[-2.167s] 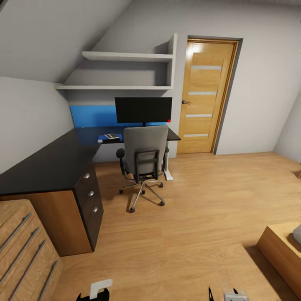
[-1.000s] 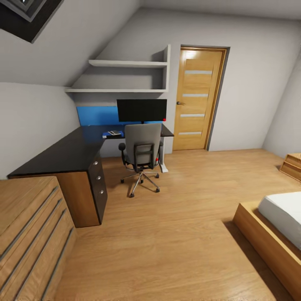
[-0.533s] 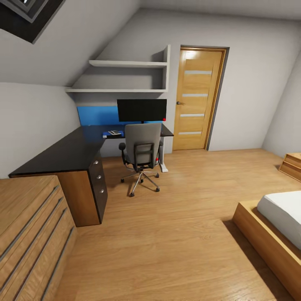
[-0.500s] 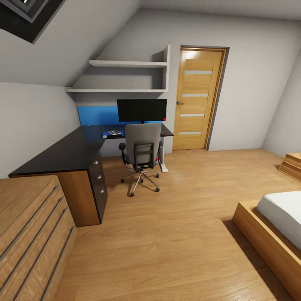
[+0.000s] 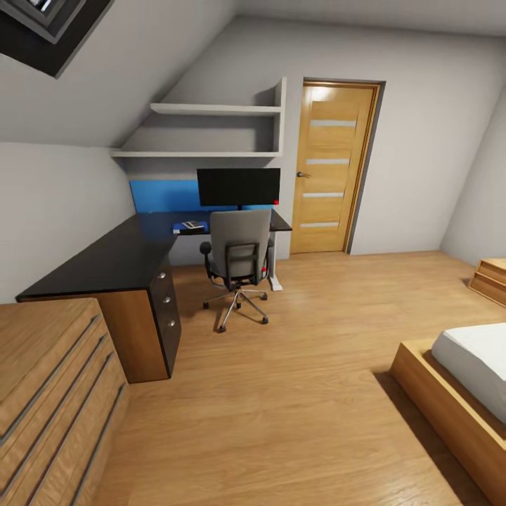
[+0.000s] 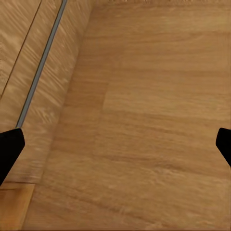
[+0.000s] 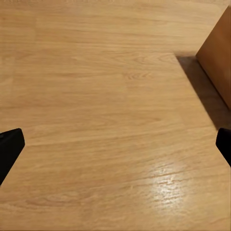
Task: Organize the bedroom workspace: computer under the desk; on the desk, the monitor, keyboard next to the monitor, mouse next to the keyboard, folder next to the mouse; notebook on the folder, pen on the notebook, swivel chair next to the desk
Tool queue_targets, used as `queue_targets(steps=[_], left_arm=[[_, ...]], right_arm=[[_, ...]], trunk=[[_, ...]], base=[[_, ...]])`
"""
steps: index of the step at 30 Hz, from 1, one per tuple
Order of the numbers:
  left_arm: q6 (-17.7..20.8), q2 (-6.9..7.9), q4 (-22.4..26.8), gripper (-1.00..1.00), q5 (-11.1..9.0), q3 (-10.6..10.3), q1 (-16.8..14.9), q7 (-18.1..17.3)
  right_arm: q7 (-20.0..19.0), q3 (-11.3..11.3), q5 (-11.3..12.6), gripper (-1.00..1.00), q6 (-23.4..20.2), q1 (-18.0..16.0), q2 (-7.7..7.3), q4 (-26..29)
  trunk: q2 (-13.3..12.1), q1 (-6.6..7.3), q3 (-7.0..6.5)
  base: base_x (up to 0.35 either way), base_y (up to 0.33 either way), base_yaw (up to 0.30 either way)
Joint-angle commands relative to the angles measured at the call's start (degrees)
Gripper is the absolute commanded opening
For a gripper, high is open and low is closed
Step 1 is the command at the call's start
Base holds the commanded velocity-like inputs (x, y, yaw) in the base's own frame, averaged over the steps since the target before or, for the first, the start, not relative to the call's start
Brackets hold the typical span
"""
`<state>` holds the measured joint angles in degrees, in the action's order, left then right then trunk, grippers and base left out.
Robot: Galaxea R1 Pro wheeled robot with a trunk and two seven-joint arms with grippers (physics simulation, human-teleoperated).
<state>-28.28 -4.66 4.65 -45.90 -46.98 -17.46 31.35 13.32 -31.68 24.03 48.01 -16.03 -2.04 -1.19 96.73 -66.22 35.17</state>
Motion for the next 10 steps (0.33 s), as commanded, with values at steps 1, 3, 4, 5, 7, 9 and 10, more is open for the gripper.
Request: queue_targets(steps=[1,3,4,5,7,9,10], left_arm=[[-0.03,0.00,0.01,1.00,-0.35,-0.46,-0.03,0.29],[0.35,0.00,0.01,1.00,-0.34,-0.43,-0.03,0.32],[2.30,0.04,0.01,1.00,-0.34,-0.40,-0.03,0.33],[2.89,0.05,0.01,1.00,-0.34,-0.40,-0.03,0.30],[4.87,0.07,0.01,1.00,-0.34,-0.35,-0.03,0.07],[7.43,0.22,0.01,1.00,-0.39,-0.31,-0.03,-1.82],[7.91,0.46,0.01,1.00,-0.40,-0.31,-0.03,-2.60]], right_arm=[[0.30,-0.49,0.14,1.00,0.15,-0.06,0.02,-0.13],[0.30,-0.49,0.14,1.00,0.15,-0.06,0.02,-0.13],[0.30,-0.49,0.14,1.00,0.15,-0.06,0.02,-0.13],[0.30,-0.49,0.14,1.00,0.15,-0.06,0.02,-0.13],[0.30,-0.49,0.14,1.00,0.15,-0.06,0.02,-0.13],[0.30,-0.49,0.14,1.00,0.15,-0.06,0.02,-0.13],[0.30,-0.49,0.14,1.00,0.15,-0.06,0.02,-0.13]], trunk=[[-0.39,0.23,-0.13],[-1.19,0.67,-0.49],[-1.59,0.89,-0.67],[-1.99,1.11,-0.85],[-2.79,1.55,-1.21],[-3.60,1.99,-1.57],[-4.00,2.21,-1.74]], base=[[0.000,0.000,0.000],[0.000,0.000,0.000],[0.000,0.000,0.000],[0.000,0.000,0.000],[0.000,0.000,0.000],[0.000,0.000,0.000],[0.000,0.000,0.000]])
